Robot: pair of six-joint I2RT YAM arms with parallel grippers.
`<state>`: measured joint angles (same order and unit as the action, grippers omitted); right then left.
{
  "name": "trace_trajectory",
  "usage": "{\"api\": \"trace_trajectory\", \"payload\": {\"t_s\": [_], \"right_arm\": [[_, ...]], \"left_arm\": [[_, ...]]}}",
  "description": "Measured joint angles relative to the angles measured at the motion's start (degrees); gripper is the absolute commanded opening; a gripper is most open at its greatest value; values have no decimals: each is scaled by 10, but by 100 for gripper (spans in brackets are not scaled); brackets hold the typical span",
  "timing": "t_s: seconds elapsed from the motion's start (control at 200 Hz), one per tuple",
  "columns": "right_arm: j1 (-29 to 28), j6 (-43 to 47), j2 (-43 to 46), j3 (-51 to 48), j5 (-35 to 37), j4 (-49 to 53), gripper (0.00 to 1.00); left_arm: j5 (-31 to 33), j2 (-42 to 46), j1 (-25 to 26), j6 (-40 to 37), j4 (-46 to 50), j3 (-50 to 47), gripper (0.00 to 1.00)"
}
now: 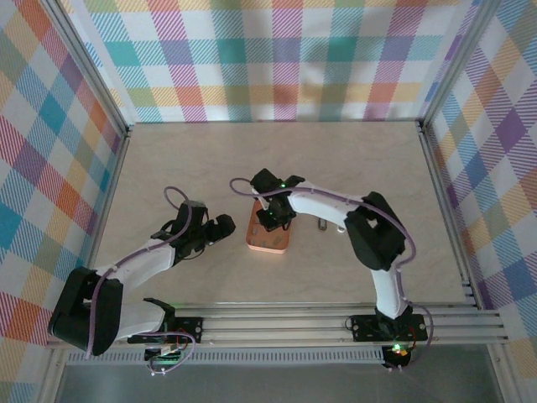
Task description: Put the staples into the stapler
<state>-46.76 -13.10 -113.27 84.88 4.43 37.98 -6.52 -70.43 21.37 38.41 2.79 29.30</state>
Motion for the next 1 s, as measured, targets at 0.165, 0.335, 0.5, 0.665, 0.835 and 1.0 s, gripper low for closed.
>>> {"api": "trace_trajectory", "payload": {"t_s": [0.165,0.335,0.5,0.665,0.835,1.0], "right_arm": [[7,-43,112,-93,15,-77,16],[27,-78,207,-190,42,-127,18],[68,-103,279,-255,59,-131,18],[90,-120,326,-294,69,-106,20],[94,-143,330,-327,44,-47,18],[96,-164,303,-347,17,8,18]], "left_arm": [[-16,0,19,-24,-40,0,89],[-27,-6,53,-58,-79,4,89],[-31,-30,86,-96,-94,36,89],[-35,-52,120,-132,-116,68,89],[-35,-86,140,-148,-126,82,89],[-35,-108,148,-155,-126,89,89]]}}
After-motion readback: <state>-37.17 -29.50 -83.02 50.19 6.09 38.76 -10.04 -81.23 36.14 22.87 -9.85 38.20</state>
